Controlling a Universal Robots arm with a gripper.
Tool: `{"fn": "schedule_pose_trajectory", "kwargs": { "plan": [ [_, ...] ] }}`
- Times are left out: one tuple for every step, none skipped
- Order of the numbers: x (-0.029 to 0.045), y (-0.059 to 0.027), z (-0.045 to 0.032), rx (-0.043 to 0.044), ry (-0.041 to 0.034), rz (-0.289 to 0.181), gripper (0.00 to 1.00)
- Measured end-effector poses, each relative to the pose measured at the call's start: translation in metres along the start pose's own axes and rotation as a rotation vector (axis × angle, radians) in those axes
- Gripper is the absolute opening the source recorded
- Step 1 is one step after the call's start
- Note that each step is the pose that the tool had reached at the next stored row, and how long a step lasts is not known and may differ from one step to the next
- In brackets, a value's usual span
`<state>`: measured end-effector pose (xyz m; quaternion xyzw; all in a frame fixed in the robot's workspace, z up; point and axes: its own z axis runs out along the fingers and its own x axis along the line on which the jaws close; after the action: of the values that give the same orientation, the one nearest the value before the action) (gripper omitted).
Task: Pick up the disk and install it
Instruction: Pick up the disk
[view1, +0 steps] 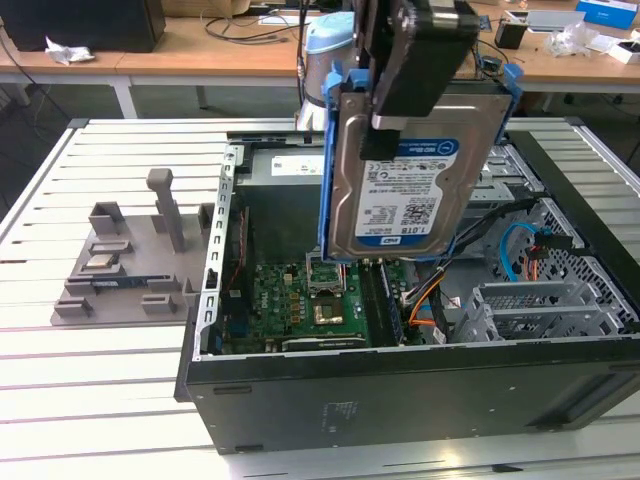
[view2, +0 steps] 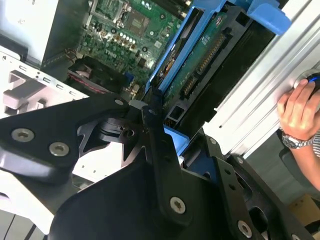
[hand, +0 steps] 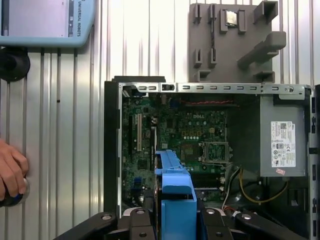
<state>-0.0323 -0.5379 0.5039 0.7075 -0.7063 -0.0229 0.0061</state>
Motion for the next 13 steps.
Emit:
{"fn": "schedule_pose_trajectory", "kwargs": {
  "plan": [
    [0.0001, -0.0037, -0.0001, -0.0003, -0.0013, 0.000, 0.37],
    [0.0002, -0.0081, -0.0002, -0.0009, -0.0021, 0.000, 0.37],
    [0.0006, -0.0166, -0.0006, -0.0025, -0.0025, 0.000, 0.37],
    [0.0010, -0.0208, -0.0008, -0.0034, -0.0025, 0.000, 0.37],
    [0.0014, -0.0255, -0.0010, -0.0046, -0.0025, 0.000, 0.37],
    [0.0018, -0.0296, -0.0011, -0.0053, -0.0026, 0.000, 0.37],
    [0.0023, -0.0338, -0.0013, -0.0063, -0.0026, 0.000, 0.37],
    [0.0030, -0.0382, -0.0014, -0.0070, -0.0030, 0.000, 0.37],
    [0.0041, -0.0429, -0.0016, -0.0077, -0.0048, 0.000, 0.37],
    [0.0054, -0.0470, -0.0018, -0.0082, -0.0086, 0.000, 0.37],
    [0.0075, -0.0521, -0.0020, -0.0087, -0.0136, 0.000, 0.37],
    [0.0088, -0.0546, -0.0022, -0.0089, -0.0156, -0.001, 0.37],
    [0.0099, -0.0571, -0.0023, -0.0092, -0.0169, 0.000, 0.37]
  ]
}}
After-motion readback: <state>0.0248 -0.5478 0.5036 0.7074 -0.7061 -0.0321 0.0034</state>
